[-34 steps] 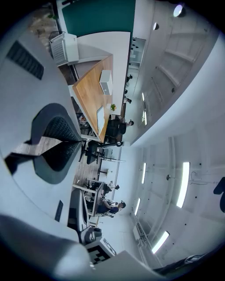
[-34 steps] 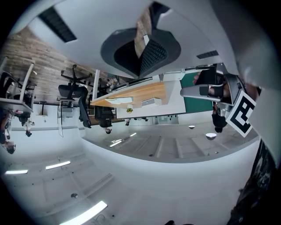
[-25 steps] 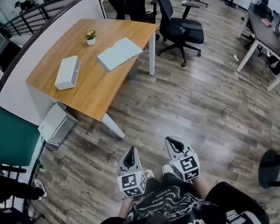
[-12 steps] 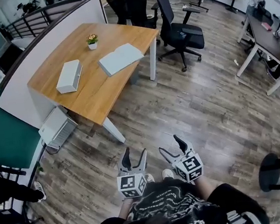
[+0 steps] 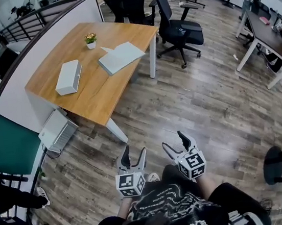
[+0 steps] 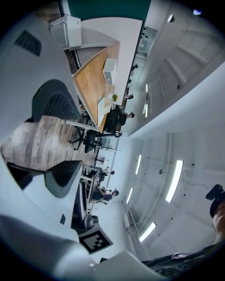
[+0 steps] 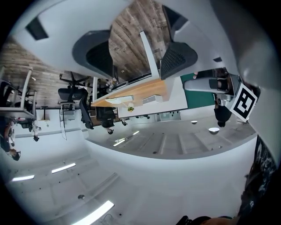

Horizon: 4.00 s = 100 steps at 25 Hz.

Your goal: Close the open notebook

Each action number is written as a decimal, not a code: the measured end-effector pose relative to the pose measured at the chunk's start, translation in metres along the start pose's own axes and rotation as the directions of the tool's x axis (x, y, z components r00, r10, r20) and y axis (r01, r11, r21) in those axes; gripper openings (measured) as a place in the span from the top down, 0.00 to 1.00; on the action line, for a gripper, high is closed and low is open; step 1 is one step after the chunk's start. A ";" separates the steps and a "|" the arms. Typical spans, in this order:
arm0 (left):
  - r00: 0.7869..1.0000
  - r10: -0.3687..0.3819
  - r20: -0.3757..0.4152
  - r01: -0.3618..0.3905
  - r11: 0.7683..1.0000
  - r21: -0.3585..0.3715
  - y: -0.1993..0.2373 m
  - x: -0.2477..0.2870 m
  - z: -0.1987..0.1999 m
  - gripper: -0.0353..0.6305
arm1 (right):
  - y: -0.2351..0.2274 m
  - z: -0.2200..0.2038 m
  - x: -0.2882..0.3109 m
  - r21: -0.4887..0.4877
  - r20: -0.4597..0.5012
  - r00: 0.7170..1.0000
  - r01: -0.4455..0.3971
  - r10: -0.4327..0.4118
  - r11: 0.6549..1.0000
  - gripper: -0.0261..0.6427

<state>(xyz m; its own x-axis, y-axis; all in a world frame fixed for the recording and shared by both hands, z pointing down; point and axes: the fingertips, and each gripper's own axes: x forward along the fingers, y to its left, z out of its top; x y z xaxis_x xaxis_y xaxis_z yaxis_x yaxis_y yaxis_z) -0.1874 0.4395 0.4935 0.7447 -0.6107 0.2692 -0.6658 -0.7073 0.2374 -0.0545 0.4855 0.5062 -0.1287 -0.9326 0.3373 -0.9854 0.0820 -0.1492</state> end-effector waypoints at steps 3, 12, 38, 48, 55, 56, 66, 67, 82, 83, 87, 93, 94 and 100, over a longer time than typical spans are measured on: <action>1.000 0.001 -0.015 -0.001 1.000 -0.002 0.007 0.000 -0.005 0.49 | 0.007 -0.007 0.003 0.001 -0.018 1.000 0.002 -0.002 1.000 0.47; 0.999 0.044 -0.015 -0.044 0.999 -0.012 0.025 0.036 0.003 0.49 | -0.021 -0.003 0.040 0.021 -0.036 0.999 -0.015 0.015 1.000 0.48; 0.977 0.214 -0.017 -0.214 0.976 -0.044 0.042 0.264 0.061 0.49 | -0.198 0.068 0.215 -0.060 -0.125 0.974 -0.199 0.190 0.978 0.55; 0.974 0.223 -0.033 -0.224 0.973 -0.055 0.050 0.290 0.063 0.49 | -0.216 0.067 0.235 -0.029 -0.153 0.969 -0.201 0.194 0.979 0.56; 0.979 0.198 -0.050 -0.200 0.978 -0.053 0.075 0.324 0.065 0.49 | -0.241 0.065 0.257 0.009 -0.162 0.979 -0.123 0.123 0.992 0.57; 0.980 0.191 -0.053 -0.194 0.980 -0.049 0.079 0.329 0.068 0.49 | -0.244 0.067 0.262 0.024 -0.160 0.981 -0.110 0.112 0.994 0.57; 0.987 0.150 -0.059 -0.153 0.987 -0.043 0.155 0.406 0.106 0.49 | -0.261 0.103 0.354 0.027 -0.170 0.983 -0.058 0.062 0.998 0.59; 0.988 0.146 -0.057 -0.149 0.988 -0.042 0.162 0.413 0.111 0.49 | -0.260 0.108 0.364 0.025 -0.169 0.984 -0.056 0.059 0.998 0.60; 0.991 0.111 -0.071 -0.115 0.992 -0.055 0.252 0.470 0.148 0.49 | -0.236 0.151 0.468 -0.046 -0.198 0.980 -0.041 0.031 0.998 0.60; 0.991 0.115 -0.071 -0.119 0.991 -0.057 0.256 0.472 0.149 0.49 | -0.236 0.152 0.471 -0.046 -0.198 0.980 -0.040 0.030 0.998 0.60; 0.989 0.128 -0.073 -0.133 0.989 -0.070 0.264 0.474 0.149 0.49 | -0.245 0.155 0.478 -0.035 -0.188 0.982 -0.015 0.008 0.999 0.60; 0.987 0.145 -0.070 -0.150 0.986 -0.068 0.268 0.475 0.151 0.49 | -0.267 0.167 0.492 0.014 -0.153 0.988 0.025 -0.023 1.000 0.63; 0.986 0.150 -0.069 -0.154 0.986 -0.065 0.268 0.477 0.152 0.49 | -0.270 0.169 0.496 0.015 -0.152 0.988 0.023 -0.021 1.000 0.63; 0.980 0.197 -0.034 -0.198 0.978 -0.061 0.271 0.484 0.165 0.51 | -0.293 0.177 0.520 0.084 -0.156 0.988 0.006 0.008 0.996 0.64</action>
<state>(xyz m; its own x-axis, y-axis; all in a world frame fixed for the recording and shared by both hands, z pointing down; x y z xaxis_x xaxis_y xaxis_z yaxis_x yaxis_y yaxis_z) 0.0003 -0.1068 0.5344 0.5973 -0.7255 0.3419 -0.8019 -0.5488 0.2362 0.1871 -0.0861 0.5608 -0.1520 -0.8657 0.4769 -0.9733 0.0470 -0.2248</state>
